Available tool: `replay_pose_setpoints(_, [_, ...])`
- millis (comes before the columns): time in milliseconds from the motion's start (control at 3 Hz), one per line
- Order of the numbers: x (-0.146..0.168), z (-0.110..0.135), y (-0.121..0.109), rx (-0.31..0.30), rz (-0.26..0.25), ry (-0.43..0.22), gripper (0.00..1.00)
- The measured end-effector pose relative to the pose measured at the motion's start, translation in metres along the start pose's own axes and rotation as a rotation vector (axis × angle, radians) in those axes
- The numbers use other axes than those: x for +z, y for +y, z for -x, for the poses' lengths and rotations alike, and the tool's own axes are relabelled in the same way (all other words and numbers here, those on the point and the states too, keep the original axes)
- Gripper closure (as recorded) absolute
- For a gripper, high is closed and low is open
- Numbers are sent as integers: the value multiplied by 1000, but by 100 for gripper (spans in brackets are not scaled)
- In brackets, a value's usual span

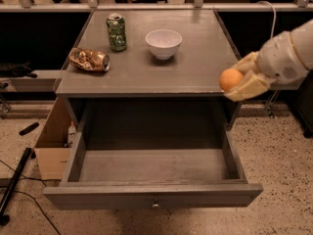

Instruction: Place orange into top drawer

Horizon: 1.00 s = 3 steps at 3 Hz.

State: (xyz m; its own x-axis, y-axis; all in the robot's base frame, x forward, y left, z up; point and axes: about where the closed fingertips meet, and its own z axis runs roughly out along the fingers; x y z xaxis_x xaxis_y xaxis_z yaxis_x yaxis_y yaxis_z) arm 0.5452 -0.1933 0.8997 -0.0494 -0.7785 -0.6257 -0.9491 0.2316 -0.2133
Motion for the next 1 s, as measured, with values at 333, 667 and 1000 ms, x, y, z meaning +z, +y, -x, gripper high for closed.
replay_pose_setpoints(333, [18, -33, 39, 64, 63, 15, 100])
replay_pose_setpoints(667, [18, -33, 39, 64, 63, 15, 100])
replay_pose_setpoints(1000, [75, -20, 7, 67, 93, -5, 100])
